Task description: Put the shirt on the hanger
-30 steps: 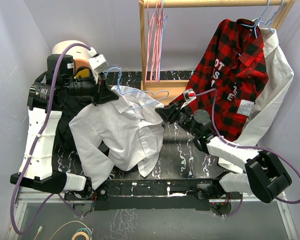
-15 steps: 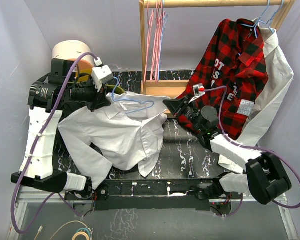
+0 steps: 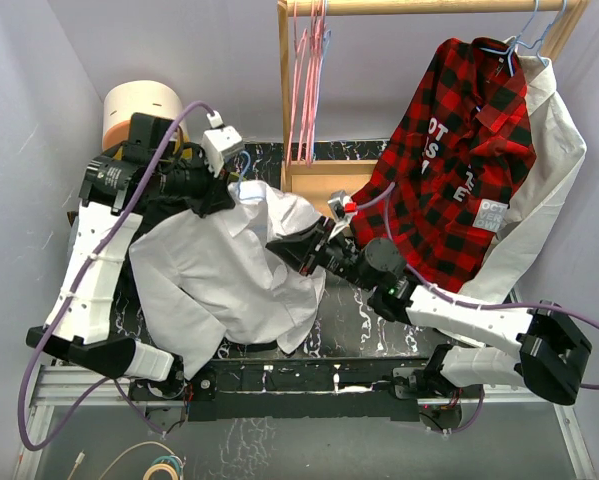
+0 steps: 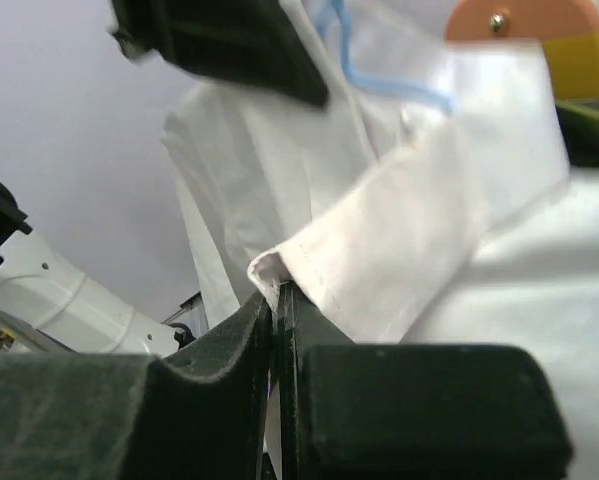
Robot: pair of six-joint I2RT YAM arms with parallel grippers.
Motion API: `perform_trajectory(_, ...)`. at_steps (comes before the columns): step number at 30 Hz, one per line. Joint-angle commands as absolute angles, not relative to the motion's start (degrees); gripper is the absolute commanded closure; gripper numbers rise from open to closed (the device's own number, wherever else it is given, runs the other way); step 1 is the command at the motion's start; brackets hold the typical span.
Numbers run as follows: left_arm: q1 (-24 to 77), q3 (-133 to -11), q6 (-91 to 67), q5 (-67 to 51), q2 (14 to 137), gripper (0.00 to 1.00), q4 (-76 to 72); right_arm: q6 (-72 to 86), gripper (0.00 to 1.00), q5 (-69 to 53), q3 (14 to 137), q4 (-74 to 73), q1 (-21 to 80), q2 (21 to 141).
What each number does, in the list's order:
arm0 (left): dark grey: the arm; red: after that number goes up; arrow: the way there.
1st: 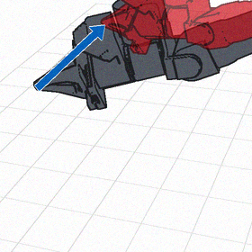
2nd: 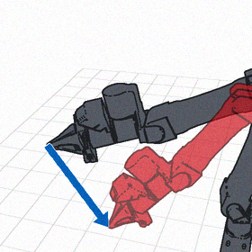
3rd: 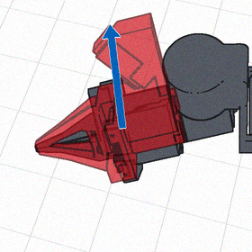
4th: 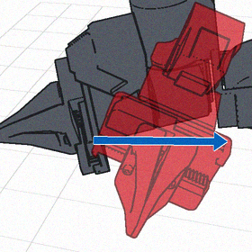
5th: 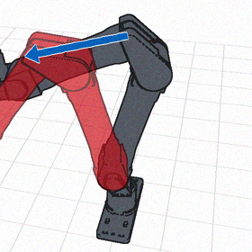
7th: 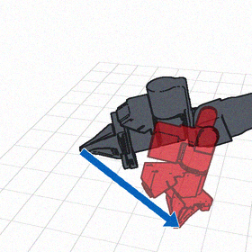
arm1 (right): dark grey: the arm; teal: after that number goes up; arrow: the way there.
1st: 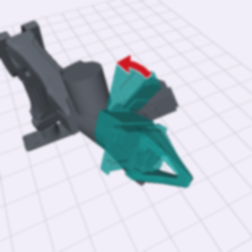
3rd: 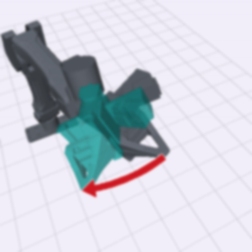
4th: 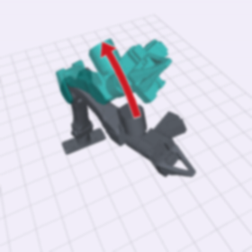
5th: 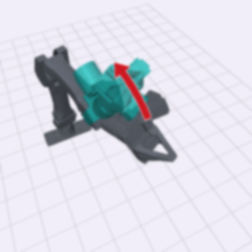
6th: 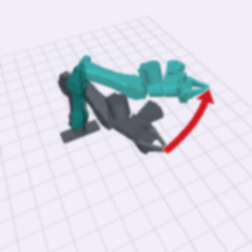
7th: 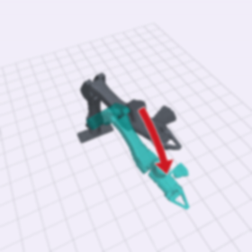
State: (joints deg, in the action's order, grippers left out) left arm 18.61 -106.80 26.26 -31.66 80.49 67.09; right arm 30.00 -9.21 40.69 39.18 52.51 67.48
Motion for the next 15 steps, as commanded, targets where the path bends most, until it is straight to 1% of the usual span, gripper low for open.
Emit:
perform_trajectory(1, 18.67, -113.91, 20.34, -29.82, 78.66, 1.00, 59.55, 34.41, 0.92, 0.72, 37.52, 46.68, 56.55, 65.09)
perform_trajectory(3, 18.63, -114.79, 19.55, -30.83, 76.22, 1.00, 58.74, 33.46, 0.92, 3.76, 40.10, 44.97, 58.96, 64.56)
perform_trajectory(7, 18.16, -118.30, 21.37, -39.57, 74.60, 1.00, 62.59, 31.45, 0.92, 9.55, 46.19, 44.65, 61.77, 64.04)
perform_trajectory(10, 17.65, -118.87, 22.52, -43.68, 71.54, 1.00, 62.84, 30.14, 0.92, 7.64, 54.50, 42.15, 62.24, 65.55)
perform_trajectory(11, 17.51, -119.10, 22.82, -44.37, 70.64, 1.00, 62.53, 29.85, 0.87, 5.85, 57.80, 40.71, 62.54, 66.60)
perform_trajectory(12, 17.42, -119.58, 23.25, -45.08, 70.00, 1.00, 62.43, 29.51, 0.61, 3.05, 61.04, 39.25, 62.72, 67.62)
perform_trajectory(13, 17.40, -120.14, 23.86, -45.68, 69.56, 1.00, 62.65, 28.74, 0.20, -0.09, 64.28, 37.58, 62.82, 68.66)
perform_trajectory(14, 17.38, -120.71, 24.63, -46.36, 69.31, 1.00, 62.95, 26.36, 0.04, -3.79, 66.70, 35.31, 62.92, 69.05)
perform_trajectory(15, 17.33, -120.85, 25.26, -46.66, 68.97, 1.00, 63.28, 22.02, 0.02, -7.32, 68.37, 32.74, 62.99, 68.48)
